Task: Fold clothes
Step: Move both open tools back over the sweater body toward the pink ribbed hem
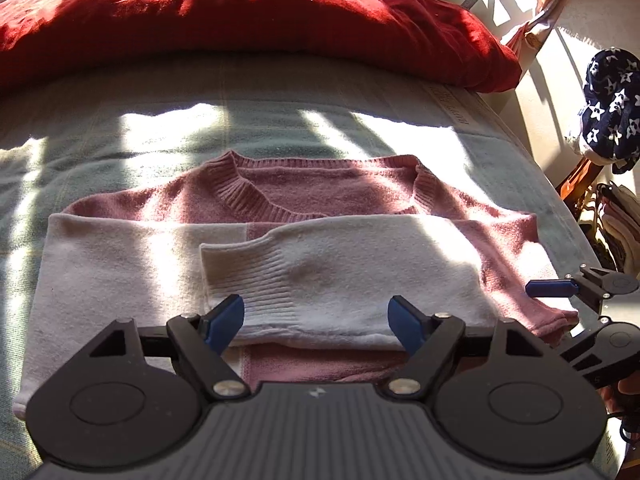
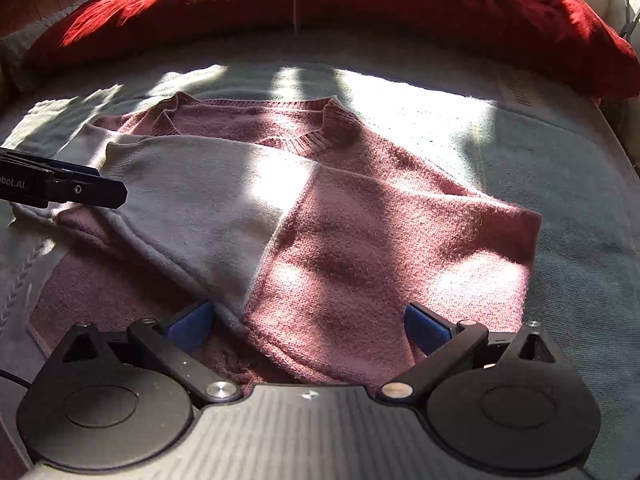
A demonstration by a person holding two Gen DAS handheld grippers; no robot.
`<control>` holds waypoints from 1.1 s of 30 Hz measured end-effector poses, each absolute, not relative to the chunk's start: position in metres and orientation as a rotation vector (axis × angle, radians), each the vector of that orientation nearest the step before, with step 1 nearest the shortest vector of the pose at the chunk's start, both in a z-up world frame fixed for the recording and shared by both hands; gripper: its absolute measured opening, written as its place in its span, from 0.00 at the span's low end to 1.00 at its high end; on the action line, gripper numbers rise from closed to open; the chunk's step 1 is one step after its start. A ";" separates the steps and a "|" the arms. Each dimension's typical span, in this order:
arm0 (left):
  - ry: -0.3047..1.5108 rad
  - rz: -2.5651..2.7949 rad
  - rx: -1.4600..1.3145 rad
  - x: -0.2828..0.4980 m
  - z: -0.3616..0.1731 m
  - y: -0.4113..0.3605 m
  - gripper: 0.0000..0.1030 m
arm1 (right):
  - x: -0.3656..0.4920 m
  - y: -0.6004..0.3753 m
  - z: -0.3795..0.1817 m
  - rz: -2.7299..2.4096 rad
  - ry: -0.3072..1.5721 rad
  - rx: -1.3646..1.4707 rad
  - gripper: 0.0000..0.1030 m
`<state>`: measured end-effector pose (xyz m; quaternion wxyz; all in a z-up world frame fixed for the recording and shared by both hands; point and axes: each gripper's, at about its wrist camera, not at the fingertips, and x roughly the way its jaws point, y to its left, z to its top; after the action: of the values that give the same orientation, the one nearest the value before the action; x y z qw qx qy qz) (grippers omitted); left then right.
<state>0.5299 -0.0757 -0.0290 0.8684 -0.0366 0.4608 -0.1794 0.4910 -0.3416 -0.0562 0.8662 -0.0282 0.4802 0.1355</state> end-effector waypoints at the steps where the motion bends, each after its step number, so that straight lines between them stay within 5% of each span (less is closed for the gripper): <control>1: 0.960 -0.375 -0.062 0.523 -0.023 -0.073 0.76 | 0.488 -0.342 -0.050 0.279 0.997 -0.053 1.00; 12: 1.136 -0.374 0.015 0.448 -0.050 -0.038 0.77 | 0.428 -0.308 -0.050 0.290 1.110 -0.026 1.00; 33: 1.060 -0.409 -0.051 0.444 -0.045 0.034 0.78 | 0.407 -0.291 -0.075 0.143 1.028 -0.042 1.00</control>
<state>0.4442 0.0345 -0.0446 0.8425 -0.0241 0.5021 -0.1936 0.4072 -0.2914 -0.0751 0.8681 -0.0202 0.4913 0.0685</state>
